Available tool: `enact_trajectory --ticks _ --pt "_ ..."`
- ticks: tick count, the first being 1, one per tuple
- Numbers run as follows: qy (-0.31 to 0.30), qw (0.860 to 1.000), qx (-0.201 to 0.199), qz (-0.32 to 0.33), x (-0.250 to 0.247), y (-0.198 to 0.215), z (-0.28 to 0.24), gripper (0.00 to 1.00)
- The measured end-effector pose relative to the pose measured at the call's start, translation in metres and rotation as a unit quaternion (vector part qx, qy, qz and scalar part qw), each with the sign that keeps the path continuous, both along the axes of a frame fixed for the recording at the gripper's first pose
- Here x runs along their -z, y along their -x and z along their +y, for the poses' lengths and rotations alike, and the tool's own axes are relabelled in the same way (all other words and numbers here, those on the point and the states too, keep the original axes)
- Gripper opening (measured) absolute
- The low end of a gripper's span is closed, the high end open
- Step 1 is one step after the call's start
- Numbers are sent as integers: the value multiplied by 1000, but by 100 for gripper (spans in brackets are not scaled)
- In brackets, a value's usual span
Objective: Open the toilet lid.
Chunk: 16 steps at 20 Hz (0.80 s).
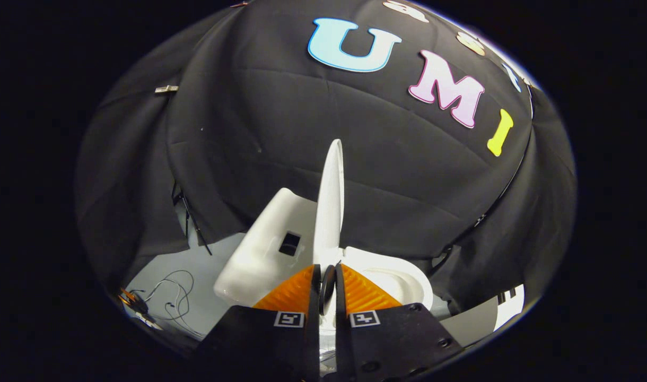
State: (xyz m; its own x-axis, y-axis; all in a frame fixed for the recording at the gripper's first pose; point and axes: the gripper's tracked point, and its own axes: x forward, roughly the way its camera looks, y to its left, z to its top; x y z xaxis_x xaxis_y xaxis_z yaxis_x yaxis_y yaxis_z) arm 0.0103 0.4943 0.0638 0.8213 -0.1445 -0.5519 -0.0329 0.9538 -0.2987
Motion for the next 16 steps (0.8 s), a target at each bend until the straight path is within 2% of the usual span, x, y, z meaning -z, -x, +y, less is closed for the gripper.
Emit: enact_trajectory --ticks 1,4,5,12,16 --pt "0 1000 -2 1 -3 -2 -5 19" --pt "-35 998 -41 7 -3 -4 5 79" --pt "-34 999 -42 6 -9 -2 1 99" --pt "-108 991 -60 -40 -62 -8 -16 99" --pt "-155 984 -64 -61 -89 -13 -42 99"
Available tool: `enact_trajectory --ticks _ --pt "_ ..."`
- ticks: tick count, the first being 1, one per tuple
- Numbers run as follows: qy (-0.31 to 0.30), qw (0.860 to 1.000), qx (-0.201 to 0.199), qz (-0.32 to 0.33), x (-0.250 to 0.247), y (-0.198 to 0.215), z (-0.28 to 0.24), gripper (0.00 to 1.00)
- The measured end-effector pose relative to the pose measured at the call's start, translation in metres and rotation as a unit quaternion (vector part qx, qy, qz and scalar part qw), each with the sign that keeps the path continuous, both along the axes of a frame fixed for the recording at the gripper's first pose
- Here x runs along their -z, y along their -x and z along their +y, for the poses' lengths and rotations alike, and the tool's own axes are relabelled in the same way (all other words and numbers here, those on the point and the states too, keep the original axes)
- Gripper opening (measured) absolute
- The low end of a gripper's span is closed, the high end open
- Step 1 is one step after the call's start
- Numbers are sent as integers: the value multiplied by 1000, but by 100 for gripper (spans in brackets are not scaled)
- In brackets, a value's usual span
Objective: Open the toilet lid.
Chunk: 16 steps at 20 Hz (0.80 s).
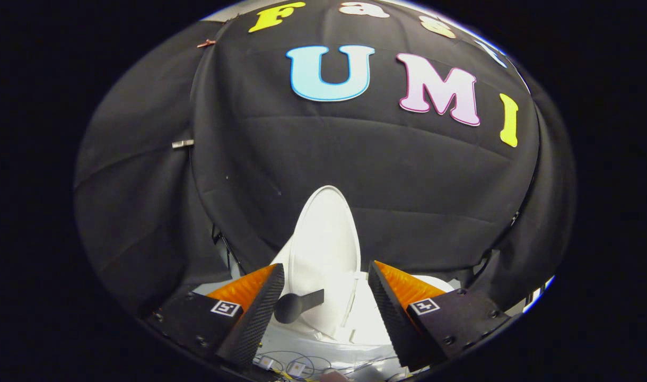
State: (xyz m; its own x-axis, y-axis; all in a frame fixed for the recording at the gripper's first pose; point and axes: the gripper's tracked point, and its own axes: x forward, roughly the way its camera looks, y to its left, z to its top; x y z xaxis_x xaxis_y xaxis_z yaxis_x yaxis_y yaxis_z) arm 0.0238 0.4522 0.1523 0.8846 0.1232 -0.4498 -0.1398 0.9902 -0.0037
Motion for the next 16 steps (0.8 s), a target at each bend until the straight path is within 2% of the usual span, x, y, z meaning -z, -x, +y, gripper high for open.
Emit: enact_trajectory --ticks 8,16 --pt "-55 998 17 -9 -11 -9 -89 100" --pt "-46 996 32 -67 24 -14 -201 100"
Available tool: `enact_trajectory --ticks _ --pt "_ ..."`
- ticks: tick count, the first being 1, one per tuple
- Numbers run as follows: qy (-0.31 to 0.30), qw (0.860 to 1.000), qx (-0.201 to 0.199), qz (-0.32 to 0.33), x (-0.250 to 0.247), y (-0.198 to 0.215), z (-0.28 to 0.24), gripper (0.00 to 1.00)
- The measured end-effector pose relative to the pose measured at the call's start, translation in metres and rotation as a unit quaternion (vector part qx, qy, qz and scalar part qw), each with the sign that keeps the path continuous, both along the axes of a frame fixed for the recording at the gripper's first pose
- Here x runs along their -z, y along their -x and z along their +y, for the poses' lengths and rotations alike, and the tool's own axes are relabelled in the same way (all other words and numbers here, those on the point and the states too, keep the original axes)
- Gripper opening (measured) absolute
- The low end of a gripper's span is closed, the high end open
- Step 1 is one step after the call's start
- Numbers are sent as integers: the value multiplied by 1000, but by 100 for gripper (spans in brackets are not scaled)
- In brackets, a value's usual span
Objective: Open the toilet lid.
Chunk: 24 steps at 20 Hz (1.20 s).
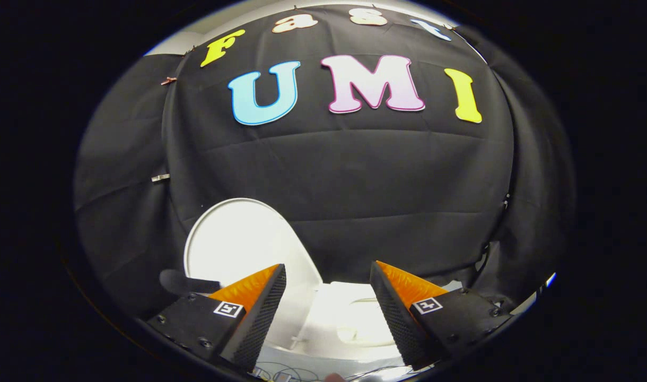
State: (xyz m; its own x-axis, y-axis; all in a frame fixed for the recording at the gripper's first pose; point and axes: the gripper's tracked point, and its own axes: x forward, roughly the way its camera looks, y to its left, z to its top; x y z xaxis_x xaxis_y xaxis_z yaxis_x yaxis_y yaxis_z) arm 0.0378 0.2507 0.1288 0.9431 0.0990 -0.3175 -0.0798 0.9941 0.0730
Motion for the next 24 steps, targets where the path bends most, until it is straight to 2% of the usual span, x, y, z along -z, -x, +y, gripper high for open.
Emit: enact_trajectory --ticks 2,7,11,16,24 --pt "11 1000 11 -14 16 -1 -29 99" --pt "-4 999 28 -19 63 4 -79 100" --pt "-12 997 41 -59 80 5 -108 99" --pt "-7 994 43 -97 95 10 -126 99" --pt "0 996 30 -84 121 13 -118 99"
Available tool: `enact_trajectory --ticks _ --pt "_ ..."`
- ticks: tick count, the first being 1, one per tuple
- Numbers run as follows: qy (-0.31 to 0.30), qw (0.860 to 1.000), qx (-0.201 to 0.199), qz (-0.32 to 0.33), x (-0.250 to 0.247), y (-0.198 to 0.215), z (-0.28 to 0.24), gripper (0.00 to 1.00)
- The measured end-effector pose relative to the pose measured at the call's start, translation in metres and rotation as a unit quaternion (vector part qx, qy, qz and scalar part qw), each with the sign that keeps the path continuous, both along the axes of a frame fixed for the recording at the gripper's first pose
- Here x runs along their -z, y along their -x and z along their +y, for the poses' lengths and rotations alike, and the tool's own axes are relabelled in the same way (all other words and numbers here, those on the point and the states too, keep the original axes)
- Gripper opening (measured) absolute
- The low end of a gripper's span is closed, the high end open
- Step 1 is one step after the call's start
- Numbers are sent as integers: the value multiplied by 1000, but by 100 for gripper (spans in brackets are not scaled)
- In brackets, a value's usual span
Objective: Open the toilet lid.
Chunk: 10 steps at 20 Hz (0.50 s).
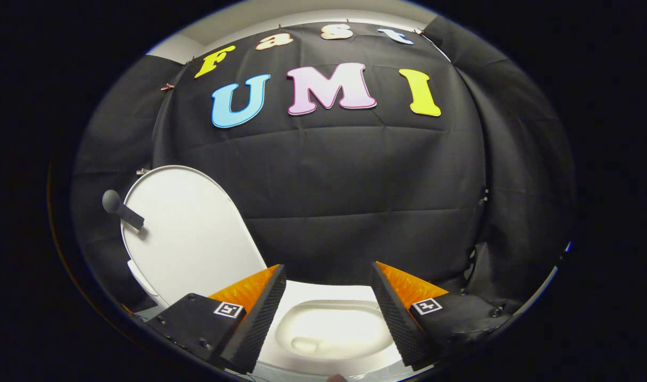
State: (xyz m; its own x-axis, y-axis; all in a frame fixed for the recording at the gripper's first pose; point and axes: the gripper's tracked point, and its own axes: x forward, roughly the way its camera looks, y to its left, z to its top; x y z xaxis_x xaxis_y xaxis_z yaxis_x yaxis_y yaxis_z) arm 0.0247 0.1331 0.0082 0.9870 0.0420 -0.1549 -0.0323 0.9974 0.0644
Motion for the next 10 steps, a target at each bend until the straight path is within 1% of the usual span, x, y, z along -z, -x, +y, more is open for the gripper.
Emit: enact_trajectory --ticks 6,10 --pt "-6 1000 5 4 0 0 -1 99" --pt "-4 1000 0 13 8 3 3 99"
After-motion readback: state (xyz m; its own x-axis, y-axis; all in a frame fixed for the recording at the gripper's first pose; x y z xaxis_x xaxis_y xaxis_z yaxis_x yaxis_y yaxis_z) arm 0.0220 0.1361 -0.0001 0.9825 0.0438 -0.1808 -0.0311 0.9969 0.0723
